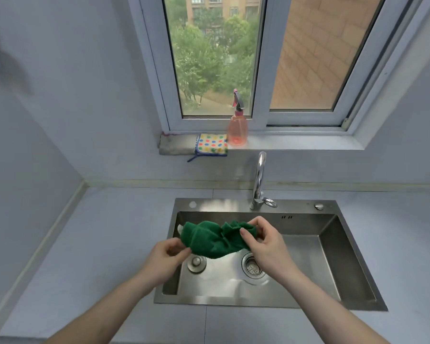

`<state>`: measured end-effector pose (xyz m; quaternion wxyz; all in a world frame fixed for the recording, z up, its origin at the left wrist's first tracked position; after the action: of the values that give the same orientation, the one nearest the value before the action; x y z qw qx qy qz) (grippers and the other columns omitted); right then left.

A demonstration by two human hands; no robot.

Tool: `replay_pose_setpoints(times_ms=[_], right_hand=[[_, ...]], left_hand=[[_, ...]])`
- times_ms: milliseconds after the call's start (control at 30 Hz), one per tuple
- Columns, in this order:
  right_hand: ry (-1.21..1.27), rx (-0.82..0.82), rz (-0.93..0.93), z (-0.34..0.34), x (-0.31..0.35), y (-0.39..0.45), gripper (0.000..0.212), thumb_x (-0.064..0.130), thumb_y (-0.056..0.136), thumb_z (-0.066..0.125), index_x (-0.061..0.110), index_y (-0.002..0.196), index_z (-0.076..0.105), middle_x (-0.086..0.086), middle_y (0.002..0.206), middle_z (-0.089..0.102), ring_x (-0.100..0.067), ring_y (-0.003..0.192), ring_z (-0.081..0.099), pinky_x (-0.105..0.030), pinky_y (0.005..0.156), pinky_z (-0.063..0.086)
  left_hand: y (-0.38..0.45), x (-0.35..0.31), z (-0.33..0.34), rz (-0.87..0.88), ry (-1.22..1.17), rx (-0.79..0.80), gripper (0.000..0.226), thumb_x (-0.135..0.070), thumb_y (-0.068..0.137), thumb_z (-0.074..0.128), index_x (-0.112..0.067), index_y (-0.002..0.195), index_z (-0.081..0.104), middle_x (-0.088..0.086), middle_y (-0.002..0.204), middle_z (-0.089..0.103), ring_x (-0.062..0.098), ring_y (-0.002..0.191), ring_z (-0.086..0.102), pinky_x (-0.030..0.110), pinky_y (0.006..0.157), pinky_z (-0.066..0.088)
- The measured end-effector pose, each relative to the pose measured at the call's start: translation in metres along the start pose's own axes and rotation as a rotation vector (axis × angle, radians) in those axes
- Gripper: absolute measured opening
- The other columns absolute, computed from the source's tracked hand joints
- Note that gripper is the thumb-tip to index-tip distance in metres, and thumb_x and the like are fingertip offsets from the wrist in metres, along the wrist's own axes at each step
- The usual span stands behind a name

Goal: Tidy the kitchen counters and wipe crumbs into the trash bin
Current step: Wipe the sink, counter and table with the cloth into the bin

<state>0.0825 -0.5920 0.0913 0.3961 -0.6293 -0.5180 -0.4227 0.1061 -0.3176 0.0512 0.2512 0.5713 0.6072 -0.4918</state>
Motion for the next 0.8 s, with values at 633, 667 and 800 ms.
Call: replay_pose_setpoints(times_ms=[633, 667, 800], right_hand=[[-0.149, -0.247, -0.075, 0.019, 0.062, -0.039, 0.007, 0.04, 0.081, 0.082, 0.034, 0.083, 0.08, 0.011, 0.063, 0.058, -0.01, 0.065, 0.057, -0.041, 0.068, 0.057], [-0.118, -0.25, -0.046, 0.023, 0.061, -0.04, 0.008, 0.041, 0.08, 0.082, 0.033, 0.083, 0.08, 0.004, 0.064, 0.059, -0.019, 0.066, 0.06, -0.045, 0.07, 0.06], [0.026, -0.281, 0.061, 0.035, 0.053, -0.049, 0.022, 0.043, 0.076, 0.085, 0.023, 0.081, 0.079, -0.009, 0.077, 0.073, -0.027, 0.076, 0.075, -0.051, 0.073, 0.063]], left_hand=[[-0.016, -0.044, 0.029, 0.355, 0.097, 0.08, 0.027, -0.051, 0.078, 0.075, -0.041, 0.102, 0.068, -0.027, 0.099, 0.07, -0.008, 0.096, 0.064, 0.028, 0.083, 0.056], [-0.015, -0.045, 0.022, 0.367, 0.101, 0.055, 0.021, -0.047, 0.08, 0.073, -0.037, 0.098, 0.072, -0.024, 0.093, 0.072, -0.005, 0.091, 0.066, 0.034, 0.084, 0.058], [-0.018, -0.047, -0.003, 0.415, 0.137, 0.084, 0.018, -0.048, 0.085, 0.064, -0.034, 0.093, 0.073, -0.021, 0.084, 0.074, 0.002, 0.082, 0.071, 0.039, 0.079, 0.059]])
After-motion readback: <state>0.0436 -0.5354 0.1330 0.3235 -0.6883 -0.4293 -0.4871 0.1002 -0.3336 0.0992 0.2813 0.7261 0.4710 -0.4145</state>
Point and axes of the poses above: each hand's wrist, its own y-axis towards the middle knuckle, its own z-axis out of the palm, x = y × z, the point moved 8 cm from there along y, towards the middle knuckle
